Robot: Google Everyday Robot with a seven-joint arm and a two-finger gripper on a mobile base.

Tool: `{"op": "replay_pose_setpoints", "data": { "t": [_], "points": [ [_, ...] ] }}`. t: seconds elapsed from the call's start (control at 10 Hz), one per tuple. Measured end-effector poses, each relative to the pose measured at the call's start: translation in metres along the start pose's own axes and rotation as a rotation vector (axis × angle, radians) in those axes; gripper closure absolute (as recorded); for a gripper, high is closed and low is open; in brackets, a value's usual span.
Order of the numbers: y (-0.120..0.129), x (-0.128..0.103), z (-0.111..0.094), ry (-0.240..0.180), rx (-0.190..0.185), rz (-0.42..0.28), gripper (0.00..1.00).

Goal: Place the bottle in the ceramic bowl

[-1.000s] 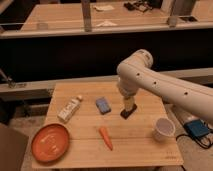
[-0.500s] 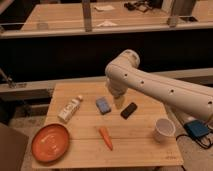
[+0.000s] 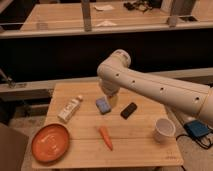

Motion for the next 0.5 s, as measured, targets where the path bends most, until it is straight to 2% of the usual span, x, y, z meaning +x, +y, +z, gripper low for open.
{"op": "replay_pose_setpoints", "data": {
  "t": [0.5],
  "points": [
    [-0.018,-0.024,0.011,-0.004,0.011,-0.086,0.20]
  ]
}}
